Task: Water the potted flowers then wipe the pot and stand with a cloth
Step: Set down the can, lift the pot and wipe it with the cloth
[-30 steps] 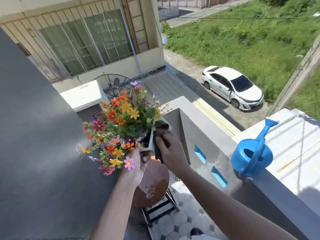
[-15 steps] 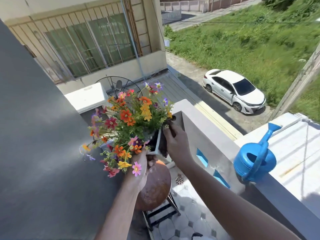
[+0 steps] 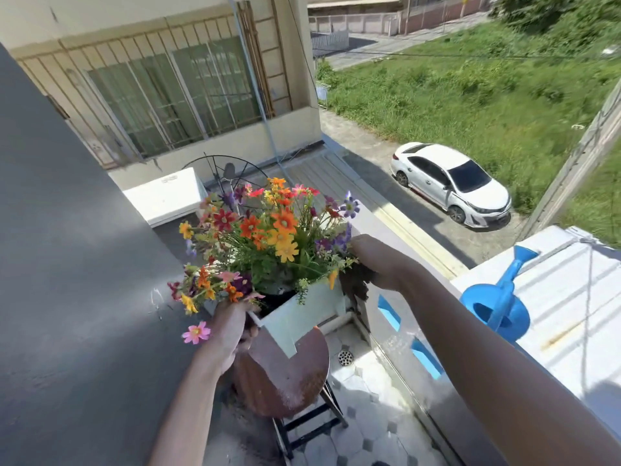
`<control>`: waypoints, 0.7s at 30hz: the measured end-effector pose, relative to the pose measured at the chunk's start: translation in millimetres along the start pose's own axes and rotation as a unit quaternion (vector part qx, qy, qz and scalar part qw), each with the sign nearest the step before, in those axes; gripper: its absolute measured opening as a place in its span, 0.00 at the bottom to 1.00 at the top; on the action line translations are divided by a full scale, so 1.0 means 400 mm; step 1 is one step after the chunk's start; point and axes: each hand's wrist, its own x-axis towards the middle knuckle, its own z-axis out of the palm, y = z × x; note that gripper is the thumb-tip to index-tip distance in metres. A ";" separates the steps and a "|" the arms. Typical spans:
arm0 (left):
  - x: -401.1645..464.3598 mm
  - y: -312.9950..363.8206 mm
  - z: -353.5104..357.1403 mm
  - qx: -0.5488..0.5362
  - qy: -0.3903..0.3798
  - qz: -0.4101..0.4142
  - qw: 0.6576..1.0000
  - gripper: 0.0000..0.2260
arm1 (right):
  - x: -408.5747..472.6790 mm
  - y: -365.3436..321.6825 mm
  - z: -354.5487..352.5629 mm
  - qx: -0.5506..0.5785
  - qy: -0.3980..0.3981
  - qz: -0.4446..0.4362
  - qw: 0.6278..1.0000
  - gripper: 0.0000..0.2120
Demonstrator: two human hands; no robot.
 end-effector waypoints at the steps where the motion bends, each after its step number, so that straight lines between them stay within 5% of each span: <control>1: -0.004 0.012 -0.005 -0.002 -0.014 0.010 1.000 0.11 | 0.000 -0.002 -0.007 -0.032 -0.005 0.011 0.999 0.10; 4: 0.008 -0.001 -0.022 0.003 -0.006 0.005 1.000 0.12 | 0.000 0.007 -0.004 -0.122 -0.008 0.015 0.992 0.12; 9: 0.021 -0.005 -0.017 -0.004 0.012 0.009 1.000 0.15 | -0.035 0.009 0.023 -0.096 0.033 -0.056 0.993 0.16; 15: 0.048 -0.002 0.013 -0.109 0.120 0.054 0.985 0.15 | -0.014 0.038 0.098 -0.039 0.224 -0.069 0.971 0.18; 18: 0.030 -0.024 0.041 -0.042 0.176 0.048 0.982 0.14 | -0.023 0.053 0.133 -0.014 0.272 -0.088 0.958 0.11; 21: -0.024 -0.060 0.111 0.008 0.097 0.026 0.995 0.21 | -0.020 0.063 0.159 0.013 0.304 -0.107 0.947 0.13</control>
